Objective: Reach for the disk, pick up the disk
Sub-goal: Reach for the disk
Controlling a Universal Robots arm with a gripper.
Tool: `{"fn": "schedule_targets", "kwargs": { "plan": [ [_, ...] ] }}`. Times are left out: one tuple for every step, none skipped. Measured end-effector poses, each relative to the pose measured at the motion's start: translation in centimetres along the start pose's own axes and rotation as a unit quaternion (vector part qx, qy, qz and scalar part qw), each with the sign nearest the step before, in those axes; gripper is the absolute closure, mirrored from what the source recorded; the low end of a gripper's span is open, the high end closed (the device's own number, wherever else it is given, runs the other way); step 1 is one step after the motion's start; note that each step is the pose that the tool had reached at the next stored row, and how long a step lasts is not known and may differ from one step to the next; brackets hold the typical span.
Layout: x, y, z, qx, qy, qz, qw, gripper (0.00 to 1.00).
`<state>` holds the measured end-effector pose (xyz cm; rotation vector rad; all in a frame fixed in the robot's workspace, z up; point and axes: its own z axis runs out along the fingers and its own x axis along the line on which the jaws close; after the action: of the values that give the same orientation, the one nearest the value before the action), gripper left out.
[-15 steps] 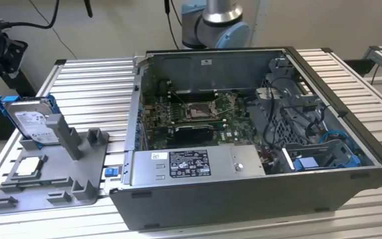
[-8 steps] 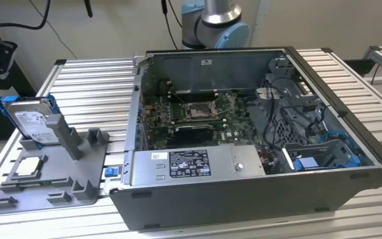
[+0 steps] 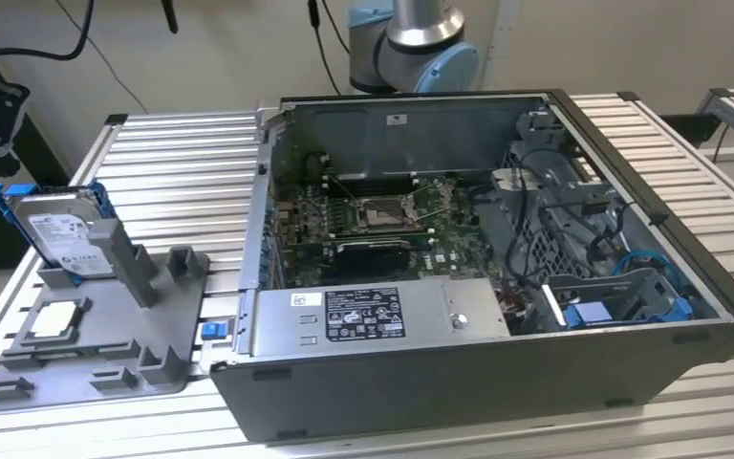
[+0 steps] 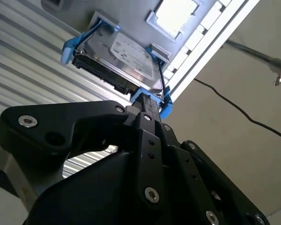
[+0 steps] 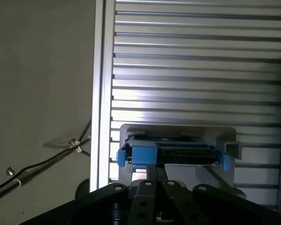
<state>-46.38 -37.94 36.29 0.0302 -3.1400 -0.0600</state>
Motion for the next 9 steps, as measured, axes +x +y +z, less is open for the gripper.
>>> {"fn": "schedule_targets", "kwargs": {
  "plan": [
    [0.0,0.01,0.0,-0.0002,-0.0001,0.0,1.0,1.0],
    [0.0,0.01,0.0,-0.0004,-0.0001,0.0,1.0,1.0],
    [0.0,0.0,0.0,-0.0007,0.0,0.0,1.0,1.0],
    [0.0,0.0,0.0,-0.0009,0.0,0.0,1.0,1.0],
    [0.0,0.0,0.0,-0.0011,-0.0001,0.0,1.0,1.0],
    [0.0,0.0,0.0,-0.0014,-0.0001,0.0,1.0,1.0],
    [0.0,0.0,0.0,-0.0016,0.0,0.0,1.0,1.0],
    [0.0,0.0,0.0,-0.0018,0.0,0.0,1.0,1.0],
    [0.0,0.0,0.0,-0.0021,-0.0001,0.0,1.0,1.0]
  ]
}}
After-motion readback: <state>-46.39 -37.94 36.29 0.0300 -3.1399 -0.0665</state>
